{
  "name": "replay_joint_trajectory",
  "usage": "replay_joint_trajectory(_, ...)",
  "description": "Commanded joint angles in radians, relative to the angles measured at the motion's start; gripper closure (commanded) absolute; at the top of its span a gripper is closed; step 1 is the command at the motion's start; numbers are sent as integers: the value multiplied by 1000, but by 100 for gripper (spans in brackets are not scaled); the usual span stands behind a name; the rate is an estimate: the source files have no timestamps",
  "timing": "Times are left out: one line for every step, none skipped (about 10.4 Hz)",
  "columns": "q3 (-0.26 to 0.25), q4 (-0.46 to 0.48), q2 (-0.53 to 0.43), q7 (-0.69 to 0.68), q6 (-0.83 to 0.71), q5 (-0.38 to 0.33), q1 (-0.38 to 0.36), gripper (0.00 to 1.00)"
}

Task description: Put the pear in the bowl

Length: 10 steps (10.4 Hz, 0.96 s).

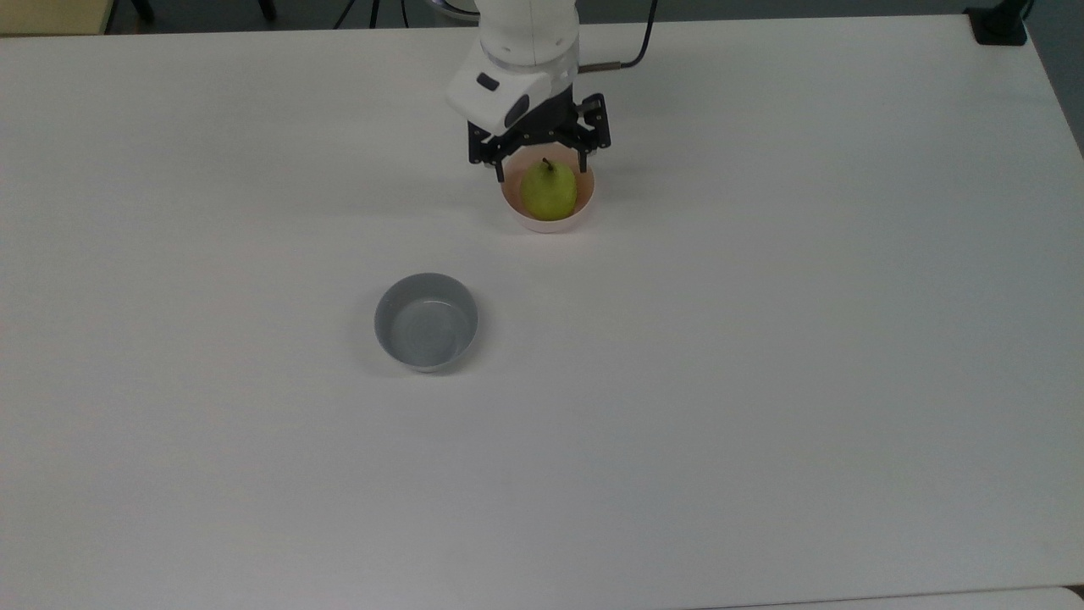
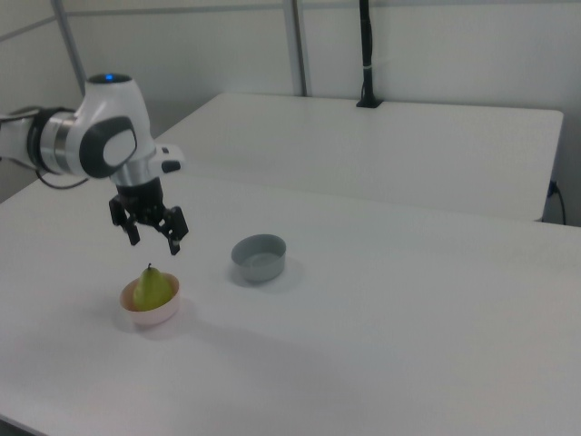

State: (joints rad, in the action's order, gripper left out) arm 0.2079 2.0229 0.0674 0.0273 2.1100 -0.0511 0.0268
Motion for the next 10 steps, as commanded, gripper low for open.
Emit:
replay_joint_trajectory(-36,-191,-26,26,-246,19,28,0)
replay_joint_trajectory(-63,-232,-38,26,-296,19,28,0)
replay_joint_trajectory(-83,-249,-64,28,-314,19,27,0)
replay_joint_trajectory(-116,-265,-81,28,-323,17,25,0)
replay_joint_trajectory(-154,-283,-95,20,-367,17,18,0)
replay_joint_trajectory(-188,-318,-98,17,-401,17,13,0)
replay_joint_trajectory(-217,-337,-101,13,-403,16,12,0)
replay_joint_trajectory(-238,-342,-106,-22,-397,17,10,0)
replay_joint_trajectory(-252,-351,-103,-96,-387,17,11,0)
replay_joint_trajectory(-254,-368,-95,-171,-387,17,16,0)
